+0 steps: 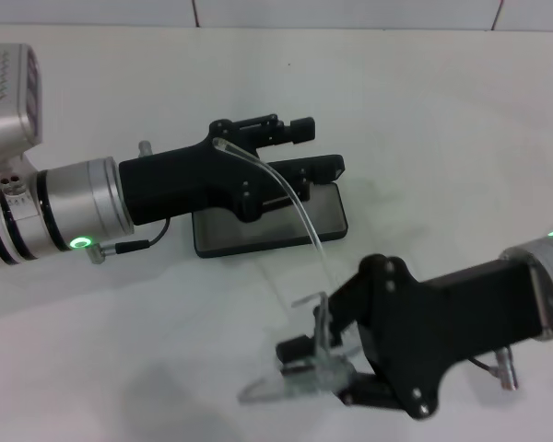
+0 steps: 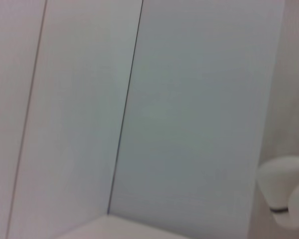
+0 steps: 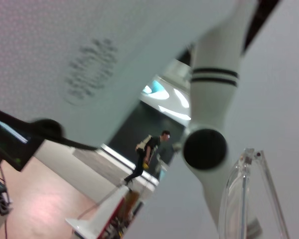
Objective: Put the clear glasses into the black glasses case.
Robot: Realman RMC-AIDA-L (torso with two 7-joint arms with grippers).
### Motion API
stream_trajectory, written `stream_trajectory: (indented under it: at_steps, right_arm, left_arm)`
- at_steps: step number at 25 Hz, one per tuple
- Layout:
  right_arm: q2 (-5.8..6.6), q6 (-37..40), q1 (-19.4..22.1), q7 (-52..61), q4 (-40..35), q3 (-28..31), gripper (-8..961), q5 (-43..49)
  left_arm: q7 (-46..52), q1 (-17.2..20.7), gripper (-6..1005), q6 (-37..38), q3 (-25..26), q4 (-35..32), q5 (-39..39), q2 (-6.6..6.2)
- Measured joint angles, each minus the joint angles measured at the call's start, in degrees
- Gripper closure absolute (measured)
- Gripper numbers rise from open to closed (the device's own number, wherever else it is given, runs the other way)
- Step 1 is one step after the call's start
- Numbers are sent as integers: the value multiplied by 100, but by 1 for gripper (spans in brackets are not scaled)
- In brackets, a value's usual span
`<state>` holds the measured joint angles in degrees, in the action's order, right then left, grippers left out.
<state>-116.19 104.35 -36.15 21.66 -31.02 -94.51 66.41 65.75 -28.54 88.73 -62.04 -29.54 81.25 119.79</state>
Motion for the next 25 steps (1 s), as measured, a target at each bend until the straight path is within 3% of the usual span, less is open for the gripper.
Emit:
stream_trajectory:
  at_steps: [11, 25]
  right_arm:
    - [7, -962, -117, 1107, 284, -4, 834, -280]
    - [27, -1547, -149, 1772, 280, 38, 834, -271]
  left_arm:
    - [-1364, 101, 432, 660, -8, 599, -973, 18]
    - [-1599, 85, 434, 670, -18, 615, -981, 18]
